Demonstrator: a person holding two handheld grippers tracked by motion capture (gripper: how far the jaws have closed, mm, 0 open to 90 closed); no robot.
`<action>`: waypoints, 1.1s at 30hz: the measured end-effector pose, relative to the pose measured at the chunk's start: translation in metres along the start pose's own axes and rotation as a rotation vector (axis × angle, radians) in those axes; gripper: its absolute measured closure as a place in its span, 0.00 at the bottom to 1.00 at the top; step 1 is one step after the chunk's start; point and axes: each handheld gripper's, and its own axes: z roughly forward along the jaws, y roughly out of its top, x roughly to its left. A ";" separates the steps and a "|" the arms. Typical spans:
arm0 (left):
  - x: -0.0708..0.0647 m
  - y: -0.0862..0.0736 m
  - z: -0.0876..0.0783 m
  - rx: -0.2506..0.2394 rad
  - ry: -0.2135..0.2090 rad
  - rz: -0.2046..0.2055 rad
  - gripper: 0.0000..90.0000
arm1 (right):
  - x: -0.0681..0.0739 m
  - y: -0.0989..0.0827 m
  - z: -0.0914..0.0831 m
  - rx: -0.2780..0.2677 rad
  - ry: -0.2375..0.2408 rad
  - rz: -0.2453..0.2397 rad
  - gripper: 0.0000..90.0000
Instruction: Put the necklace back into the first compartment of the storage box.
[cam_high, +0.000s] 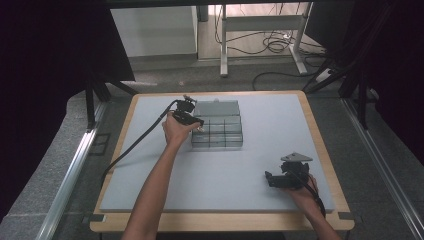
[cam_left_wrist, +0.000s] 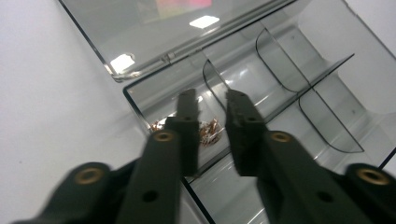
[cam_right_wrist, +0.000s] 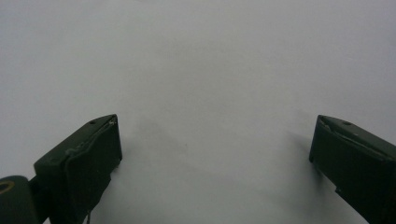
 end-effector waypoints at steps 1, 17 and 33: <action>0.000 0.000 -0.001 -0.002 -0.006 0.003 0.78 | 0.000 0.000 0.000 0.000 -0.001 0.000 0.02; -0.003 -0.002 -0.025 -0.047 -0.035 0.021 0.47 | 0.000 0.000 -0.001 0.001 -0.004 0.003 0.02; -0.002 0.002 -0.046 -0.085 -0.168 0.053 0.44 | 0.001 0.000 0.000 0.001 -0.006 0.003 0.02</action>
